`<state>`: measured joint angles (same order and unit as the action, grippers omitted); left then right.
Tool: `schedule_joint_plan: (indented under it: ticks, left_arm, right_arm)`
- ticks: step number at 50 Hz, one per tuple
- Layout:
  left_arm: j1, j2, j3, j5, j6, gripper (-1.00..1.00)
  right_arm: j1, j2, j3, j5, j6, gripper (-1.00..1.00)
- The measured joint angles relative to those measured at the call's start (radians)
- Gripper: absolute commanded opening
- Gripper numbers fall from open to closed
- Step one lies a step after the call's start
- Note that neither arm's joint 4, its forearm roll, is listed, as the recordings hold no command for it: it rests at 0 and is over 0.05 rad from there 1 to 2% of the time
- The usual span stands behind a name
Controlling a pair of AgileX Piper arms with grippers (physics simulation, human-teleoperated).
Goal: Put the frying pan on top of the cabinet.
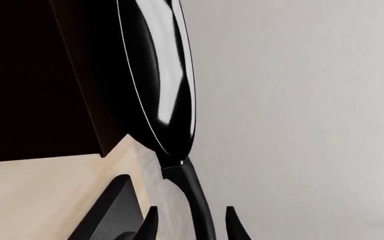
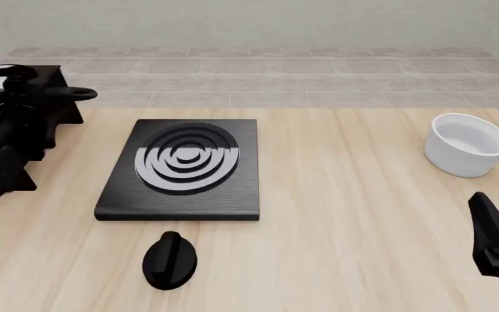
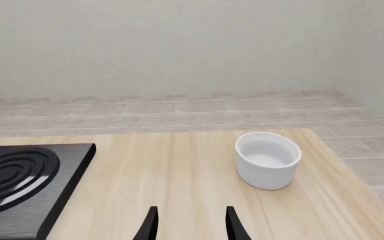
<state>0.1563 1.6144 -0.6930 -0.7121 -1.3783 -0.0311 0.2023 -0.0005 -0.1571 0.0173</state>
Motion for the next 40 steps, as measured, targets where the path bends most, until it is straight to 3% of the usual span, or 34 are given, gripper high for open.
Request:
schedule_joint_plan:
  ticks: [20,31,40]
  left_arm:
    - [0.013,-0.145,0.167,-0.014,0.024,1.0]
    - [-0.006,-0.366,0.296,0.054,0.044,1.0]
    - [-0.038,-0.597,0.388,0.181,0.071,1.0]
  right_arm:
    - [0.001,-0.024,0.0,0.021,-0.001,1.0]
    - [0.002,-0.074,0.0,0.059,0.004,1.0]
    - [0.003,-0.132,0.0,0.107,0.008,1.0]
